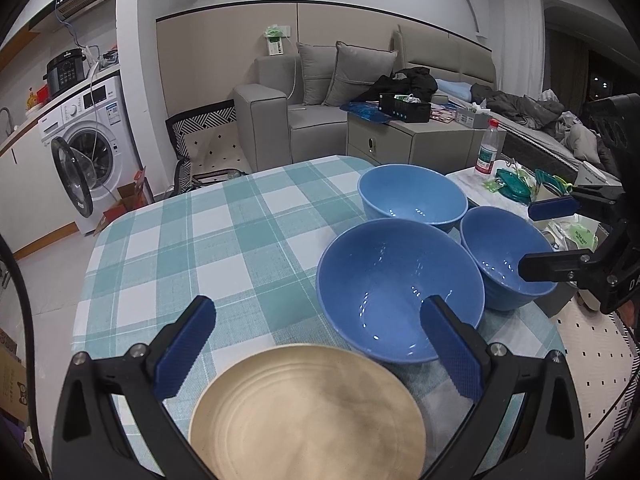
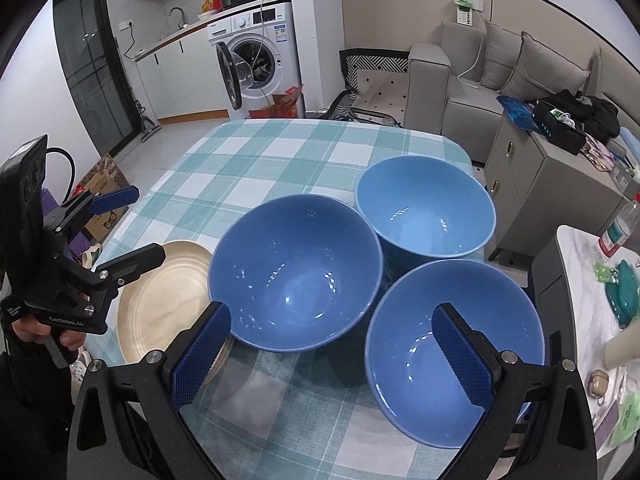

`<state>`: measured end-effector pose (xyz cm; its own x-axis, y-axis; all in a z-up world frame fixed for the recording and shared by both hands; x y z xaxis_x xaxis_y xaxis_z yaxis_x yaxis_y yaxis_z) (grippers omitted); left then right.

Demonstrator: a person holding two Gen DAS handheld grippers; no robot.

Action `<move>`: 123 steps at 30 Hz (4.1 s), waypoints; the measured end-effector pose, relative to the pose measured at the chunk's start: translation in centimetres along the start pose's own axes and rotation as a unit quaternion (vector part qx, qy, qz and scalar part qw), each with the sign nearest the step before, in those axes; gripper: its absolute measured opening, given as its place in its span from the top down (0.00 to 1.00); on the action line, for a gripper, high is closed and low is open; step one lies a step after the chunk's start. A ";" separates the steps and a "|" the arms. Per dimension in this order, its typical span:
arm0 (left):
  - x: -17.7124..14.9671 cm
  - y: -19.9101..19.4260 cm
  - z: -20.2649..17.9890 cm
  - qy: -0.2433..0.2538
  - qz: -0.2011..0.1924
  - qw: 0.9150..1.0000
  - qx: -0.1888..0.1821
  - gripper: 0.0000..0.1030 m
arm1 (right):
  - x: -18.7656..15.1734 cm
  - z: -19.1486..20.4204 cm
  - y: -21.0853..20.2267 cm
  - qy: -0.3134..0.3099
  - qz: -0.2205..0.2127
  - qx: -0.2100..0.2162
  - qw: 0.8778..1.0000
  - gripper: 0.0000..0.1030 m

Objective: Organize plates and bowls
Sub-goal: 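Pull both tools back from the plates toward the blue bowls, then move both tools to opposite sides of the rim of one blue bowl, then close both tools on the blue bowl rim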

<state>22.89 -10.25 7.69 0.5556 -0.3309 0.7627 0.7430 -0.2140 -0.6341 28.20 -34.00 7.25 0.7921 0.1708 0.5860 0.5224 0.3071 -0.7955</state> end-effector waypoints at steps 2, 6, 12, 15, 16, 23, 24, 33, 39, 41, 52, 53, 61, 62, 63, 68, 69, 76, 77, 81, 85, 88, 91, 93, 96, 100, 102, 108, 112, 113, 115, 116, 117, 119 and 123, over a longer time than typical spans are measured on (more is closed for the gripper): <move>0.5 0.2 -0.1 0.001 -0.001 1.000 -0.002 0.00 | 0.2 -0.5 -0.1 0.004 -0.001 -0.001 1.000 0.01; 1.4 0.7 -0.6 0.005 0.000 1.000 -0.004 0.00 | 0.7 -1.5 -0.2 0.012 -0.004 -0.005 1.000 0.01; 2.8 1.5 -1.2 0.014 -0.001 1.000 -0.007 0.00 | 1.4 -3.1 0.0 0.023 -0.005 -0.013 1.000 0.01; 3.4 2.1 -1.4 0.018 0.000 1.000 -0.007 0.00 | 1.8 -3.9 0.1 0.029 -0.005 -0.015 0.999 0.01; 3.7 2.2 -1.4 0.018 -0.001 1.000 -0.008 0.00 | 1.9 -4.2 0.2 0.031 -0.005 -0.017 0.999 0.01; 4.8 3.3 -1.5 0.015 0.002 1.000 -0.013 0.00 | 2.7 -5.5 0.5 0.041 -0.004 -0.024 0.999 0.01; 5.0 3.5 -1.6 0.017 0.002 1.000 -0.013 0.00 | 2.8 -5.7 0.6 0.041 -0.004 -0.024 0.999 0.01; 6.5 5.3 -1.3 0.012 0.005 1.000 -0.011 0.00 | 4.0 -6.9 1.5 0.046 -0.010 -0.034 0.998 0.01; 7.3 6.9 -1.2 0.008 0.009 1.000 -0.011 0.00 | 4.7 -8.1 2.1 0.049 -0.016 -0.050 0.997 0.01; 7.5 7.5 -1.3 0.006 0.010 1.000 -0.013 0.00 | 4.9 -8.5 2.3 0.050 -0.016 -0.054 0.997 0.01; 8.4 9.9 -1.3 0.003 0.021 1.000 -0.019 0.00 | 6.1 -10.1 4.1 0.066 -0.005 -0.055 0.996 0.01; 8.5 10.1 -1.3 0.003 0.022 1.000 -0.019 0.00 | 6.2 -10.3 4.4 0.067 -0.003 -0.055 0.996 0.01; 9.3 12.0 -1.5 0.005 0.030 0.999 -0.024 0.00 | 7.0 -11.4 5.9 0.078 0.006 -0.060 0.995 0.01; 9.4 12.2 -1.6 0.006 0.030 0.999 -0.026 0.00 | 7.2 -11.5 6.1 0.079 0.007 -0.060 0.995 0.01; 9.5 12.4 -1.7 0.006 0.031 0.999 -0.027 0.00 | 7.2 -11.6 6.2 0.080 0.008 -0.061 0.995 0.01; 10.1 13.4 -2.1 0.009 0.035 0.999 -0.029 0.00 | 7.4 -12.0 6.9 0.082 0.011 -0.069 0.994 0.01; 10.2 13.6 -2.2 0.010 0.037 0.999 -0.030 0.00 | 7.5 -12.2 7.2 0.084 0.012 -0.068 0.994 0.01; 10.5 15.0 -2.7 0.015 0.047 0.998 -0.034 0.00 | 7.7 -12.9 8.9 0.091 0.025 -0.071 0.993 0.01; 10.5 15.2 -2.7 0.015 0.049 0.998 -0.035 0.00 | 7.7 -13.0 9.1 0.091 0.027 -0.072 0.993 0.01; 10.7 15.9 -2.8 0.014 0.055 0.998 -0.041 0.00 | 7.9 -13.2 10.2 0.092 0.035 -0.075 0.992 0.01; 11.0 16.7 -3.0 0.017 0.059 0.997 -0.041 0.00 | 8.1 -13.4 10.9 0.093 0.039 -0.076 0.992 0.01; 11.1 17.3 -3.1 0.018 0.063 0.997 -0.040 0.00 | 8.2 -13.5 11.4 0.096 0.040 -0.076 0.992 0.01; 11.1 17.9 -3.1 0.019 0.066 0.997 -0.040 0.00 | 8.3 -13.6 11.7 0.096 0.042 -0.077 0.991 0.01; 11.1 18.3 -3.0 0.016 0.069 0.997 -0.043 0.01 | 8.2 -13.7 11.9 0.097 0.043 -0.077 0.991 0.01; 11.1 18.8 -3.2 0.016 0.072 0.996 -0.048 0.01 | 8.3 -13.8 12.0 0.100 0.042 -0.075 0.991 0.01; 11.3 19.4 -3.5 0.019 0.076 0.996 -0.052 0.02 | 8.3 -14.2 12.3 0.106 0.043 -0.073 0.991 0.01; 11.3 19.6 -3.6 0.020 0.078 0.995 -0.056 0.06 | 8.3 -14.4 12.4 0.109 0.043 -0.072 0.991 0.04; 11.1 20.6 -3.8 0.022 0.092 0.994 -0.062 0.17 | 8.3 -15.1 13.0 0.125 0.052 -0.068 0.989 0.20; 10.8 20.9 -3.6 0.014 0.102 0.992 -0.069 0.37 | 8.1 -15.2 13.4 0.126 0.055 -0.060 0.989 0.30; 10.7 21.1 -3.5 0.011 0.105 0.992 -0.071 0.39 | 8.1 -15.2 13.4 0.126 0.056 -0.058 0.989 0.31; 10.6 21.2 -3.4 0.006 0.107 0.992 -0.072 0.45 | 8.1 -15.2 13.5 0.126 0.056 -0.057 0.989 0.31; 10.5 21.3 -3.3 0.005 0.109 0.991 -0.075 0.49 | 8.0 -15.1 13.5 0.126 0.056 -0.056 0.989 0.32; 10.4 21.4 -3.3 0.004 0.111 0.991 -0.077 0.50 | 8.0 -15.0 13.5 0.126 0.057 -0.055 0.989 0.34; 10.3 21.4 -3.4 0.003 0.113 0.990 -0.080 0.55 | 8.0 -15.1 13.6 0.131 0.060 -0.047 0.988 0.40; 10.3 21.5 -3.6 0.004 0.115 0.989 -0.089 0.64 | 7.8 -14.8 13.7 0.132 0.063 -0.042 0.988 0.50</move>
<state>43.21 -21.52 1.44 0.6981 -0.3972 0.5958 0.5199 -0.2910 -0.8031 46.26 -42.31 -1.37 0.9015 -0.0504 0.4298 0.4298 0.2191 -0.8759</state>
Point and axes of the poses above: each gripper's, at about its wrist camera, not at the fingertips, and y roughly the way its jaws point, z to its left, x to its top, the point moved 1 cm from there along y, roughly the way its jaws point, and after that the axes turned 10 degrees about y, right-handed, at the moved point
